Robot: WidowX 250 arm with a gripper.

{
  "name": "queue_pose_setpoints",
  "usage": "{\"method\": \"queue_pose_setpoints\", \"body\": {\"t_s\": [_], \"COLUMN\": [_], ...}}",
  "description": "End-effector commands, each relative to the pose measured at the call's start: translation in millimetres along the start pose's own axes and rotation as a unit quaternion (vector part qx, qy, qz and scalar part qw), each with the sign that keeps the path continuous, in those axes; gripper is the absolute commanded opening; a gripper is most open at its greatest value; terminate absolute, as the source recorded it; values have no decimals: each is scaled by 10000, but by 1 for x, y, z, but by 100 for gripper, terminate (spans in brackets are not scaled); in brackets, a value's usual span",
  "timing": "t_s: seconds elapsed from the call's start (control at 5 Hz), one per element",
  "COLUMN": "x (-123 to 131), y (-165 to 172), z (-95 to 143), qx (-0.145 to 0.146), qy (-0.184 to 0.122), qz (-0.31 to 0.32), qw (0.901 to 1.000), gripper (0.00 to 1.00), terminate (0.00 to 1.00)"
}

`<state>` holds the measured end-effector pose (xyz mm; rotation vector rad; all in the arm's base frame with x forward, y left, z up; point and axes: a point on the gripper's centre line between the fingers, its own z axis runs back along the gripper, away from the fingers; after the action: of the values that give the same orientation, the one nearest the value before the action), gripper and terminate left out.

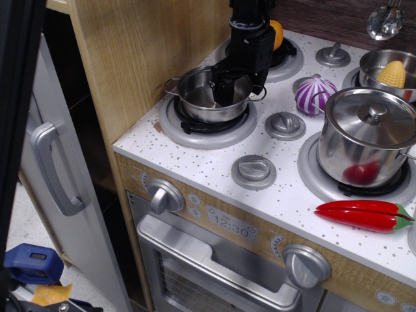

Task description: Pick up pan from stove

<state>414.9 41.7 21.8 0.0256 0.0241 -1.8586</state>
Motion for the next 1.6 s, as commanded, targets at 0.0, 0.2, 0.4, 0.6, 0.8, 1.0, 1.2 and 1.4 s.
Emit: {"method": "queue_pose_setpoints", "body": {"t_s": [0.0, 0.2, 0.4, 0.6, 0.8, 1.0, 1.2, 1.4], "x": [-11, -11, -11, -11, -14, -15, -20, -20], "y": [8, 8, 6, 5, 9, 19, 27, 32], "z": [25, 24, 28, 37, 62, 86, 103, 113], "qx": [325, 347, 340, 336, 249, 134, 105, 108], "qy": [252, 279, 304, 445, 679, 835, 992, 1005], "qz": [-12, 17, 22, 30, -61, -185, -275, -294], "qw": [9992, 9990, 9990, 9984, 9974, 9962, 9946, 9944], "gripper": [100, 0, 0, 0, 0, 0, 0, 0], "terminate": [0, 0, 0, 0, 0, 0, 0, 0]}}
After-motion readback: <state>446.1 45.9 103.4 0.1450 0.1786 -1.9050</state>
